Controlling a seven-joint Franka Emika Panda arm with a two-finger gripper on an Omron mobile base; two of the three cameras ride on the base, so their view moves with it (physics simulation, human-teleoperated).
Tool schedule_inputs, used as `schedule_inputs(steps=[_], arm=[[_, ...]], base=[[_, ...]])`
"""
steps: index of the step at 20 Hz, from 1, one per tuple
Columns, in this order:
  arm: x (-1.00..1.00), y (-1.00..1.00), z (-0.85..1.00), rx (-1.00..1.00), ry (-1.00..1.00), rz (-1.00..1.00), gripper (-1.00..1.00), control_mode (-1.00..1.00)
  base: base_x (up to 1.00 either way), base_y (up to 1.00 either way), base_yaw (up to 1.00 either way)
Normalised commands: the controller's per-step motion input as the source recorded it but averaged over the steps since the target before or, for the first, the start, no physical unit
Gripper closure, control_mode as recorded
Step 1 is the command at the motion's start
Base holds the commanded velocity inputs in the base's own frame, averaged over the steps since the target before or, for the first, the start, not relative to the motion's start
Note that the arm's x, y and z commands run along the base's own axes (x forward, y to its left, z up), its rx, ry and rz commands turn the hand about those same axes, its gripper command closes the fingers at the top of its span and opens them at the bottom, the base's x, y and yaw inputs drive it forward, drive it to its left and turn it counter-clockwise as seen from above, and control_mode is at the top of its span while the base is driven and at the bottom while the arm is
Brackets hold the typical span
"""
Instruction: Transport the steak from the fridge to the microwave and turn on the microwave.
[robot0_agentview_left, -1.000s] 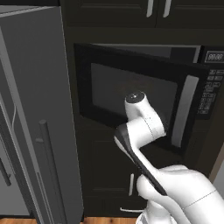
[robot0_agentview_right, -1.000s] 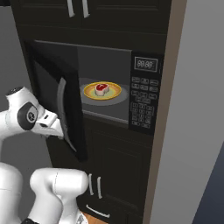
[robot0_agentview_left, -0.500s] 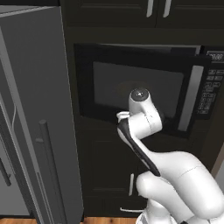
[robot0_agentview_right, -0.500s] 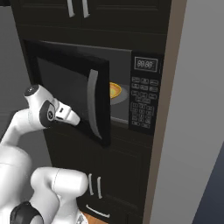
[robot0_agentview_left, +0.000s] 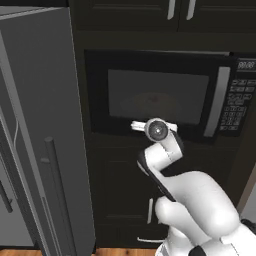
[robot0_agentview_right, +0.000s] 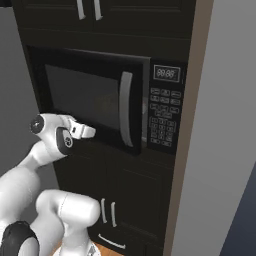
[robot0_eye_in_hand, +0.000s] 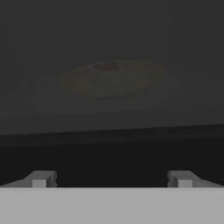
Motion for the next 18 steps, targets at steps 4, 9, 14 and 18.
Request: schedule_inputs(steps=[4,9,14,18], arm=[[0.56,-0.25,0.09,0.00,-0.56,0.00,-1.00,-1.00],[0.75,-0.35,0.08,0.05,-0.46,0.00,-1.00,-1.00],[0.75,-0.34,0.12,0.10,-0.40,0.00,-1.00,-1.00],[0.38,-0.23,0.24,0.14,-0.36,0.01,-1.00,-1.00]], base=[[0.00,0.00,0.00],[0.00,0.00,0.00],[0.00,0.00,0.00],[0.00,0.00,0.00]])
